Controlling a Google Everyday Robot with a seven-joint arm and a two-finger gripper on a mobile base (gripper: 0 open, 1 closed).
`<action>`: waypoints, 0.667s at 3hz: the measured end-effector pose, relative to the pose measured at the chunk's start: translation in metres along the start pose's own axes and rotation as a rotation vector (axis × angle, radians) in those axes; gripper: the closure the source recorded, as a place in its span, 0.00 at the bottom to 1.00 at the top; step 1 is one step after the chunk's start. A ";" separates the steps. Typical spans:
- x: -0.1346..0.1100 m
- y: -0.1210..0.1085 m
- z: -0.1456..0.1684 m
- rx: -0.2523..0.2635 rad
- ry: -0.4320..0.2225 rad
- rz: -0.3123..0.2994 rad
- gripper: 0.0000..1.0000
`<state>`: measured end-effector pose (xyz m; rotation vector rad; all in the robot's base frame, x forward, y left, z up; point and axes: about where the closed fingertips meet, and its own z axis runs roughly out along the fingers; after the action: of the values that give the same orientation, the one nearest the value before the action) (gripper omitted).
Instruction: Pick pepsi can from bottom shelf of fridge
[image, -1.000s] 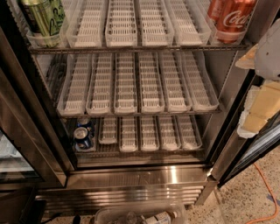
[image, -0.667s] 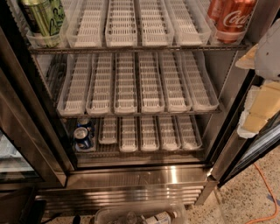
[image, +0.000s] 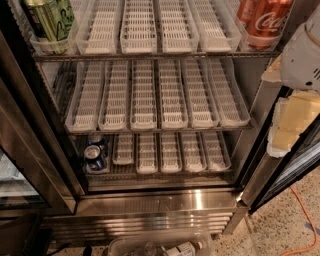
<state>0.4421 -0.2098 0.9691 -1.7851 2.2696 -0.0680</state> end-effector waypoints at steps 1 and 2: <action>0.000 0.000 0.000 0.000 0.000 0.000 0.00; 0.000 0.009 0.016 0.003 -0.018 0.025 0.00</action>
Offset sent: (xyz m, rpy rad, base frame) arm -0.0187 0.0084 -0.0541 0.0571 0.0170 -0.0619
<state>0.4368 -0.2058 0.9514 -1.7480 2.2780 -0.0506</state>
